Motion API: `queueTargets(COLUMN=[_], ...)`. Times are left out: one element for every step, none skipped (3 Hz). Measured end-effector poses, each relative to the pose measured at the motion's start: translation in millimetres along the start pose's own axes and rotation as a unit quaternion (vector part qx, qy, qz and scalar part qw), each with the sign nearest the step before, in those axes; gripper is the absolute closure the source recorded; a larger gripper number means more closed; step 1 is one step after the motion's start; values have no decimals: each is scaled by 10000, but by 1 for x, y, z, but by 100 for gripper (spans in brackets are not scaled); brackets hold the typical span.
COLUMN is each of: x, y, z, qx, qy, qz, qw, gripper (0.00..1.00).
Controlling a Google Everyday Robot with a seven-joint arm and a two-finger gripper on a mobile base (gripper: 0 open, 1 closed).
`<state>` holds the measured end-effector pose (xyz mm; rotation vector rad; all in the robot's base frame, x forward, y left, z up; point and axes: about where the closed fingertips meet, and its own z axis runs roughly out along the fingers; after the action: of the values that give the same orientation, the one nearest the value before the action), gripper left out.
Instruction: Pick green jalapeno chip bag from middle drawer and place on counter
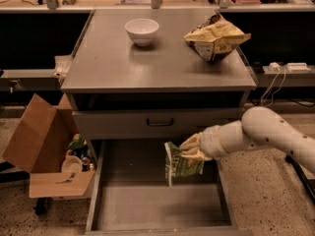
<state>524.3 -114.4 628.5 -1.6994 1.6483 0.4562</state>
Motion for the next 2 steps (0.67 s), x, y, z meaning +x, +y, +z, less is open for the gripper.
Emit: queueTargets(x=[-85, -163], y=[-19, -44], z=[-30, -67], qx=[-24, 133], qy=[-111, -334], qz=[-827, -1502], qw=[9965, 9880], gripper=[100, 100])
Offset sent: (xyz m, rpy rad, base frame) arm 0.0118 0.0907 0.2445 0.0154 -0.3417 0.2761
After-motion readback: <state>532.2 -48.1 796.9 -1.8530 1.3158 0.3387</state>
